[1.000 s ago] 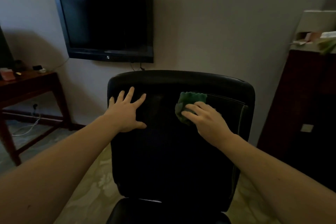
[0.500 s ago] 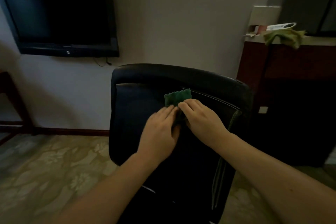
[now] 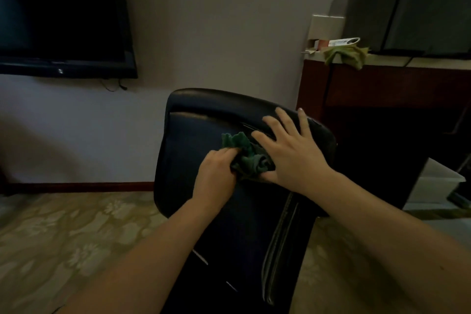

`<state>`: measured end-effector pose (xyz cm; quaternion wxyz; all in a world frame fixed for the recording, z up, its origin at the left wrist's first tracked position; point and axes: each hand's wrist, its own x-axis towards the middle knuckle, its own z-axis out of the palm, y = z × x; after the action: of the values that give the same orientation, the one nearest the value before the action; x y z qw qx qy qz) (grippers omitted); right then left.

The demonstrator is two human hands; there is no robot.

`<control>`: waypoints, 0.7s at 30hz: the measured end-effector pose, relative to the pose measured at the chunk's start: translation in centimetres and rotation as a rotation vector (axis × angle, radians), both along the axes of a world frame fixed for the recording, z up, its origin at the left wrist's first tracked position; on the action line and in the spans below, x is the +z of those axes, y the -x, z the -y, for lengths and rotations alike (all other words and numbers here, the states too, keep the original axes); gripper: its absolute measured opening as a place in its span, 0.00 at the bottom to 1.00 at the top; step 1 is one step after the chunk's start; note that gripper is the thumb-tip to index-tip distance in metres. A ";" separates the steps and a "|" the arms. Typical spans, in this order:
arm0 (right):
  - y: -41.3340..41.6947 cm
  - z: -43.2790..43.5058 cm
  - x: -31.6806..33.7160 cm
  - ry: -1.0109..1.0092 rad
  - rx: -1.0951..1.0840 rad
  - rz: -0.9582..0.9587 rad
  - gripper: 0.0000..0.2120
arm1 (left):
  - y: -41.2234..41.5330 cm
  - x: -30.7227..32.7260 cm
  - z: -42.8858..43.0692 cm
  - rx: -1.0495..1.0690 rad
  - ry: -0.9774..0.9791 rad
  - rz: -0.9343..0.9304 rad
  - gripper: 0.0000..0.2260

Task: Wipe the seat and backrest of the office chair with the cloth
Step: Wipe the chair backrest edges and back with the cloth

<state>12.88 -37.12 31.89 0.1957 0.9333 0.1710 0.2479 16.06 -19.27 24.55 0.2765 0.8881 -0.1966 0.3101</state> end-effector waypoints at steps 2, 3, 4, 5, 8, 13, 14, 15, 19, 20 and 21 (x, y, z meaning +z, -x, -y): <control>0.7 0.7 0.3 0.035 -0.058 -0.018 0.47 | -0.2 1.2 -0.8 -0.029 -0.135 0.020 0.21; 1.0 1.0 0.3 0.051 -0.082 -0.031 0.49 | -0.3 1.8 -1.2 -0.029 -0.220 0.048 0.21; 1.3 1.3 0.2 0.064 -0.103 -0.044 0.50 | -0.6 2.4 -1.6 -0.023 -0.289 0.080 0.20; 1.7 1.5 0.0 0.068 -0.121 -0.051 0.50 | -0.9 2.9 -1.9 -0.009 -0.324 0.114 0.19; 2.6 2.0 -0.1 0.020 -0.174 -0.026 0.49 | -1.2 4.3 -1.7 0.055 -0.328 0.101 0.17; 3.5 1.7 0.0 -0.021 -0.235 -0.026 0.48 | 1.0 4.8 0.7 -0.038 0.189 -0.302 0.17; 3.6 1.5 0.0 -0.014 -0.240 -0.027 0.48 | 1.5 4.9 1.1 -0.064 0.315 -0.373 0.16; 3.7 1.3 0.0 -0.006 -0.245 -0.028 0.47 | 1.8 5.0 1.4 -0.076 0.413 -0.419 0.15; 4.1 1.3 -0.2 0.018 -0.252 -0.022 0.46 | 2.0 3.6 2.3 -0.013 0.392 -0.302 0.15; 4.3 1.4 -0.3 0.023 -0.256 -0.021 0.45 | 1.9 3.1 2.4 -0.002 0.349 -0.288 0.20; 4.5 1.4 -0.3 0.026 -0.262 -0.022 0.45 | 1.9 2.7 2.6 0.018 0.308 -0.283 0.22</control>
<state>8.36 -38.53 31.61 0.2367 0.9476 0.0531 0.2080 14.21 -21.83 27.28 0.4312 0.8716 -0.0981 0.2113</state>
